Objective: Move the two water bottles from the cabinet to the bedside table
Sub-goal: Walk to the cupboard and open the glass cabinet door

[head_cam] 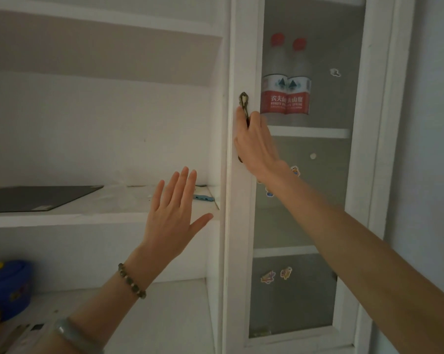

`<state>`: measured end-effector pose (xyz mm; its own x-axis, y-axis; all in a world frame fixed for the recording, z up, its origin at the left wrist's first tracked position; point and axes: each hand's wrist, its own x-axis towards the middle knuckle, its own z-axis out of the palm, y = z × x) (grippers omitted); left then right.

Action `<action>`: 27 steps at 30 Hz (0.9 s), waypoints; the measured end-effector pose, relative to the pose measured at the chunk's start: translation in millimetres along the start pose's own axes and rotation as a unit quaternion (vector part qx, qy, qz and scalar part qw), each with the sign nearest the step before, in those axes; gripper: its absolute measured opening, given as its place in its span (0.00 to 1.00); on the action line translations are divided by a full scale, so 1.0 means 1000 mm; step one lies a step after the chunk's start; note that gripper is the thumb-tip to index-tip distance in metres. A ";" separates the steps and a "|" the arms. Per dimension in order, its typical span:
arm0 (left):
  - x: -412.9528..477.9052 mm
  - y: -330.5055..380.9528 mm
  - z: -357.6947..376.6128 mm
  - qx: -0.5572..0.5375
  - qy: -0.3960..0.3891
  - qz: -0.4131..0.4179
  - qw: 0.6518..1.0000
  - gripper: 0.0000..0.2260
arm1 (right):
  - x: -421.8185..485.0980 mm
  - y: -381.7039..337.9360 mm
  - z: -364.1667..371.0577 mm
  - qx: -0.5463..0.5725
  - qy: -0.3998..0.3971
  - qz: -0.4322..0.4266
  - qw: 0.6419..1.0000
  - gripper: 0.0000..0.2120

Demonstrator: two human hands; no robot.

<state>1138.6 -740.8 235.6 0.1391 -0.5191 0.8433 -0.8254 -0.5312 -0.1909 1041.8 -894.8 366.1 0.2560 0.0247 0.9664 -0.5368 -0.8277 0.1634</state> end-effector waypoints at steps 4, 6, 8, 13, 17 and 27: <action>-0.007 -0.007 -0.013 0.007 0.018 0.004 1.000 0.36 | 0.001 -0.001 -0.004 0.005 0.019 0.001 1.000 0.21; -0.010 -0.008 -0.017 0.006 0.021 0.005 1.000 0.36 | -0.004 0.002 -0.015 0.015 0.057 -0.002 0.998 0.16; -0.008 -0.004 -0.018 0.006 0.015 0.007 1.000 0.36 | -0.013 0.012 -0.036 0.011 0.094 -0.035 0.995 0.11; -0.002 0.031 -0.023 -0.014 -0.004 0.014 1.000 0.36 | -0.032 0.033 -0.104 0.013 0.071 -0.066 0.995 0.21; -0.002 0.069 -0.036 -0.039 0.008 0.035 0.999 0.36 | -0.038 0.048 -0.143 0.026 -0.013 0.002 1.000 0.28; -0.018 0.161 -0.073 -0.127 0.007 0.057 0.990 0.35 | -0.076 0.125 -0.266 -0.213 -0.020 -0.152 0.965 0.28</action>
<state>963.6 -768.2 226.3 0.0313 -0.5562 0.8304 -0.9463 -0.2840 -0.1546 741.3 -851.4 365.7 0.4811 0.2015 0.8532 -0.7109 -0.4799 0.5141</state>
